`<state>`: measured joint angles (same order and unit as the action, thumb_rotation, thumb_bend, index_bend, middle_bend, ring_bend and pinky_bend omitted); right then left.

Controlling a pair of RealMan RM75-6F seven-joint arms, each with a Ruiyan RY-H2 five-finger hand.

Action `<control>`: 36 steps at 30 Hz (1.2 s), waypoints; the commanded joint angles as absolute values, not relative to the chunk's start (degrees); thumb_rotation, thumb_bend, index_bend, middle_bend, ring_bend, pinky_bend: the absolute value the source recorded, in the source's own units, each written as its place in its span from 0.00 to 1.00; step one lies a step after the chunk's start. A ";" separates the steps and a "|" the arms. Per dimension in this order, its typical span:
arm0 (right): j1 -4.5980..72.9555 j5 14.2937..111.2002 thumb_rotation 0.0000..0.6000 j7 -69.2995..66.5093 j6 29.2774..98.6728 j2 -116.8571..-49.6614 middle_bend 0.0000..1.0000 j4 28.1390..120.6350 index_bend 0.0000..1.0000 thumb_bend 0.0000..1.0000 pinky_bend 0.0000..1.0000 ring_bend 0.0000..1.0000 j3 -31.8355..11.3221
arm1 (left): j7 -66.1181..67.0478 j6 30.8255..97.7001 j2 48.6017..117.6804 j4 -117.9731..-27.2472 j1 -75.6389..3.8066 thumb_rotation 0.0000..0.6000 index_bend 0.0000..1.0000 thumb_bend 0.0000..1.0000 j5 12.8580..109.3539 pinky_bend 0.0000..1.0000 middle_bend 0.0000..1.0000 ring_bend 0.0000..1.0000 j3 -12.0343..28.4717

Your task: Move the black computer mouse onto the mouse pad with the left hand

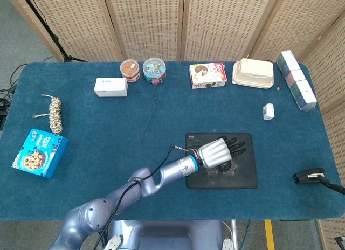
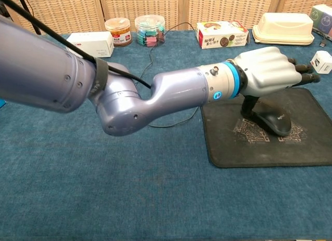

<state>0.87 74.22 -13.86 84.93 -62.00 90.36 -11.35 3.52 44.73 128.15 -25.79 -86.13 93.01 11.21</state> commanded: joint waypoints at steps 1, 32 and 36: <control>0.84 74.48 1.00 -13.70 85.14 -61.99 0.00 90.52 0.03 0.02 0.00 0.00 -11.30 | 1.78 46.88 128.29 -25.60 -86.12 1.00 0.00 0.11 92.50 0.37 0.00 0.04 11.24; 0.95 77.74 1.00 -9.78 86.87 -62.51 0.00 93.21 0.04 0.02 0.00 0.00 -10.09 | 11.40 62.06 73.80 -88.43 -52.57 1.00 0.00 0.00 78.68 0.00 0.00 0.00 4.55; 0.79 78.47 1.00 -9.17 87.09 -62.05 0.00 94.34 0.04 0.02 0.00 0.00 -9.62 | 7.19 67.31 68.54 -92.46 -44.53 1.00 0.00 0.00 78.28 0.00 0.00 0.00 0.42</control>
<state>0.84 78.30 -9.32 87.02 -62.19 94.14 -9.75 10.31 63.14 72.07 -88.74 -49.98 79.37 3.95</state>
